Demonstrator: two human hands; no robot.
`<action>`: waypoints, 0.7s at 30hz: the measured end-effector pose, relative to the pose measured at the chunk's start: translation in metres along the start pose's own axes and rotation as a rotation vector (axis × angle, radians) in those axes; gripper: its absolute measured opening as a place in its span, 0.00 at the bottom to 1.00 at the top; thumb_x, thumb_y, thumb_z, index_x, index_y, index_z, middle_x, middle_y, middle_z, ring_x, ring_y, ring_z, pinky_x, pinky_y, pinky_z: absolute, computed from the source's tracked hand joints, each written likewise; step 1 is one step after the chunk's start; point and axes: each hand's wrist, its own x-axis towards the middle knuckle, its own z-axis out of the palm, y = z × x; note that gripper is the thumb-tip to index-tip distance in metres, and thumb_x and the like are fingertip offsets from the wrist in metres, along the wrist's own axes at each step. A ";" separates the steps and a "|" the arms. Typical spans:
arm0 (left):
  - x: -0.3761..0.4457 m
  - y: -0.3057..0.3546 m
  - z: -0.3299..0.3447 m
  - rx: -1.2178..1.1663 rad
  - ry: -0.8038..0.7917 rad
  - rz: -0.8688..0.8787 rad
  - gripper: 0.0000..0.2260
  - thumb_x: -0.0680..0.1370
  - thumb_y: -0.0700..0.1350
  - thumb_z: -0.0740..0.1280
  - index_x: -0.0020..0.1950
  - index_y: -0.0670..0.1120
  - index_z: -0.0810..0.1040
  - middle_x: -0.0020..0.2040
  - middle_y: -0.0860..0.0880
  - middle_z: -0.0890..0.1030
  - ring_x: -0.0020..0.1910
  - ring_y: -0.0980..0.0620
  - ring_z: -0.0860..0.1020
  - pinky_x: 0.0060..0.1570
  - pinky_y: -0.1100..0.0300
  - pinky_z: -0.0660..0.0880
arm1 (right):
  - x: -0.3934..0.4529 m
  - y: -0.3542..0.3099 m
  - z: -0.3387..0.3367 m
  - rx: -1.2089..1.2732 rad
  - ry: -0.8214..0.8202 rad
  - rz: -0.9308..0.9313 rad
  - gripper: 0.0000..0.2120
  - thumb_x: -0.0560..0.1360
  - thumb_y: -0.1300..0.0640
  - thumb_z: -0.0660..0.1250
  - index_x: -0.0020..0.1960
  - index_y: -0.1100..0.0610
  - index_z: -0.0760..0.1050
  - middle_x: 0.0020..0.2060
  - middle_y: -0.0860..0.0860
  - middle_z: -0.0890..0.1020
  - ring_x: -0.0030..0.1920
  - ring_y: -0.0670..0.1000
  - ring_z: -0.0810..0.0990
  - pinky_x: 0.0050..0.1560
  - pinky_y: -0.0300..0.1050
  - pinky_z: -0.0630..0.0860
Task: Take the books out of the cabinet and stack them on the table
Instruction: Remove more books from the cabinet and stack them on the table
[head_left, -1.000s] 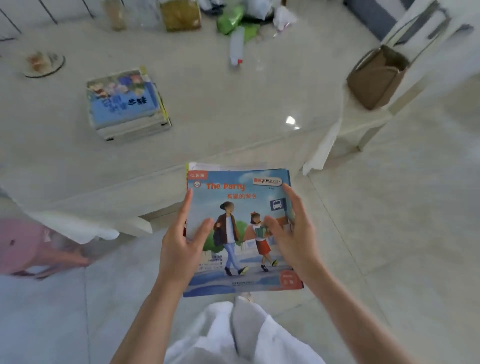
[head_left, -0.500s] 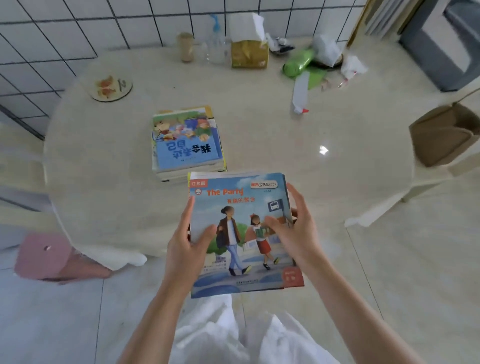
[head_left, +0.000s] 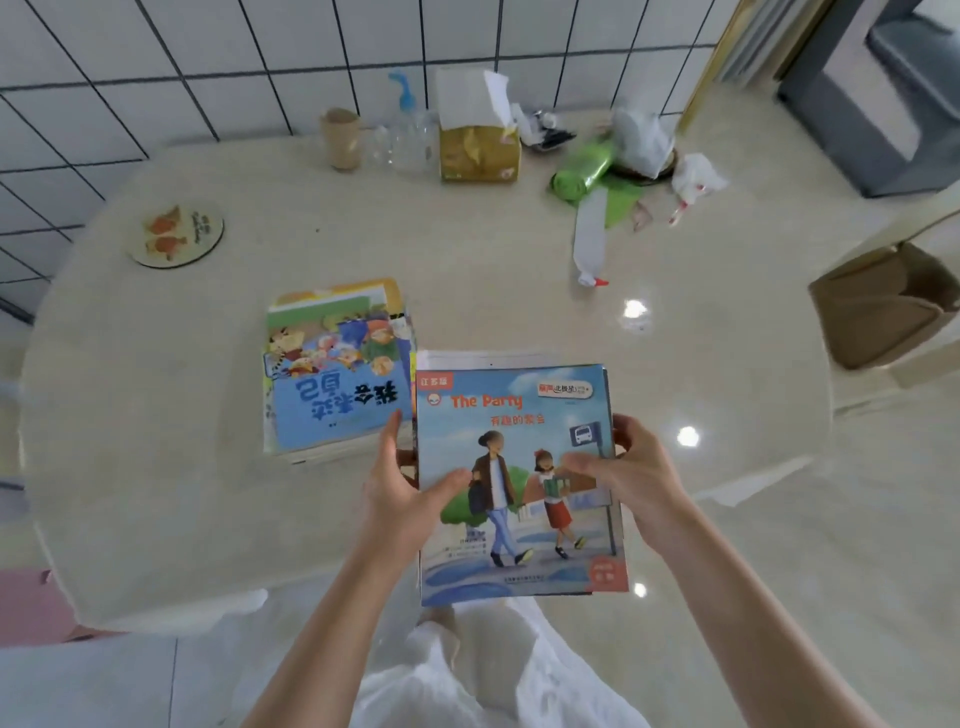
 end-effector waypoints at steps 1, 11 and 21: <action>0.008 0.003 0.009 -0.005 -0.012 -0.004 0.44 0.61 0.56 0.78 0.73 0.59 0.61 0.57 0.52 0.80 0.55 0.50 0.80 0.54 0.45 0.79 | 0.009 -0.005 -0.007 -0.007 -0.002 -0.028 0.30 0.64 0.66 0.78 0.62 0.56 0.71 0.51 0.50 0.82 0.43 0.51 0.85 0.37 0.45 0.81; 0.064 0.042 0.077 -0.042 0.043 0.140 0.28 0.62 0.35 0.80 0.52 0.56 0.72 0.45 0.65 0.83 0.43 0.67 0.80 0.43 0.70 0.76 | 0.100 -0.009 -0.057 -0.152 -0.076 -0.406 0.28 0.62 0.75 0.76 0.55 0.57 0.70 0.46 0.49 0.81 0.46 0.38 0.81 0.48 0.36 0.78; 0.076 0.023 0.087 -0.065 0.129 0.153 0.25 0.58 0.56 0.78 0.52 0.52 0.79 0.45 0.56 0.84 0.46 0.59 0.82 0.51 0.57 0.78 | 0.128 0.013 -0.060 -0.243 -0.072 -0.566 0.23 0.61 0.66 0.78 0.52 0.59 0.72 0.48 0.43 0.76 0.49 0.41 0.76 0.49 0.30 0.70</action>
